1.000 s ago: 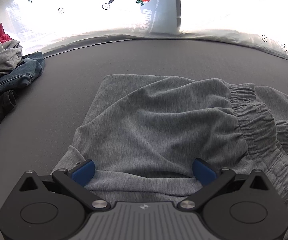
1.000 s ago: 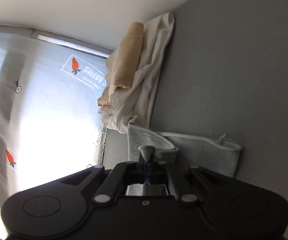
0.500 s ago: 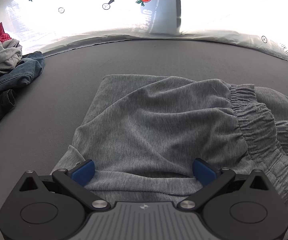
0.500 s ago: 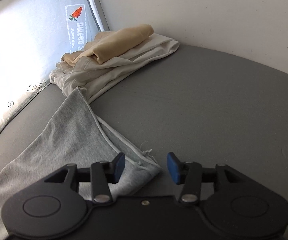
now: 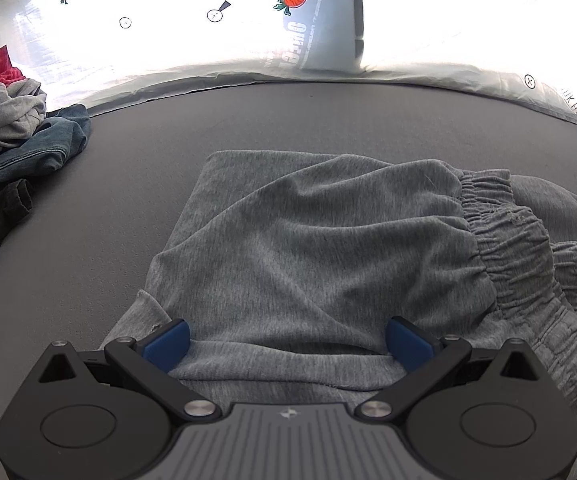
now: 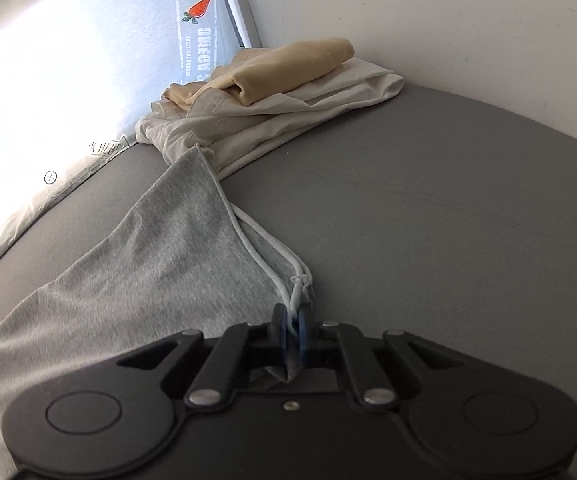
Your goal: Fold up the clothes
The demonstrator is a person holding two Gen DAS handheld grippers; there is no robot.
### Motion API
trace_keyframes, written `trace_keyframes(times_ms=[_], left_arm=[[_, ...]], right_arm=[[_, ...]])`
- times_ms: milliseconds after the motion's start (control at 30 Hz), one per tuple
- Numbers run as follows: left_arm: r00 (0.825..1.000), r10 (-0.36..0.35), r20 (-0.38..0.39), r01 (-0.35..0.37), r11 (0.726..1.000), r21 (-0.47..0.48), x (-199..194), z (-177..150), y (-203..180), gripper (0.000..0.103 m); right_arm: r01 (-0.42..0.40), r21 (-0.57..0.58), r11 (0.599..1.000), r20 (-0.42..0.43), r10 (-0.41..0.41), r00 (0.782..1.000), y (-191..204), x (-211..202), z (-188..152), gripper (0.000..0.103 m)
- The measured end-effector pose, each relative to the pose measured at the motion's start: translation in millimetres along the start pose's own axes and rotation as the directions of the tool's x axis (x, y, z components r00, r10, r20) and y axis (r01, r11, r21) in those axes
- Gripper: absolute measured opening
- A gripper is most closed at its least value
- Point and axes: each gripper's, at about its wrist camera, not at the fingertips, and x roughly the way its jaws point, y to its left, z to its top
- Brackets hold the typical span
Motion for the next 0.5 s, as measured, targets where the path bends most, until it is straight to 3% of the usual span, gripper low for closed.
trace_keyframes(times_ms=[67,100,200,300,400,500], left_arm=[[1.000,-0.002,0.001,0.002,1.000,0.000,0,0,0,0.103],[1.000,-0.003,0.001,0.003,1.000,0.000,0,0,0,0.103],[1.000,-0.007,-0.009,0.007,1.000,0.003,1,2,1,0.103],[0.999,-0.017,-0.030,0.017,1.000,0.009,3,6,2,0.103],[0.998,-0.034,-0.059,0.035,0.999,0.017,6,11,5,0.103],[0.994,-0.055,-0.093,0.057,0.998,0.025,10,16,7,0.103]], right_arm=[[-0.095,0.226,0.970,0.001,0.097,0.995,-20,1,5,0.005],[-0.151,0.355,0.923,0.018,0.154,0.988,-32,2,6,0.005],[-0.307,0.655,0.691,0.114,0.311,0.943,-55,7,1,0.005],[-0.395,0.758,0.519,0.181,0.415,0.892,-52,14,-3,0.005],[-0.453,0.772,0.446,0.199,0.507,0.839,-29,18,-5,0.005],[-0.498,0.748,0.438,0.177,0.592,0.786,4,21,-8,0.005]])
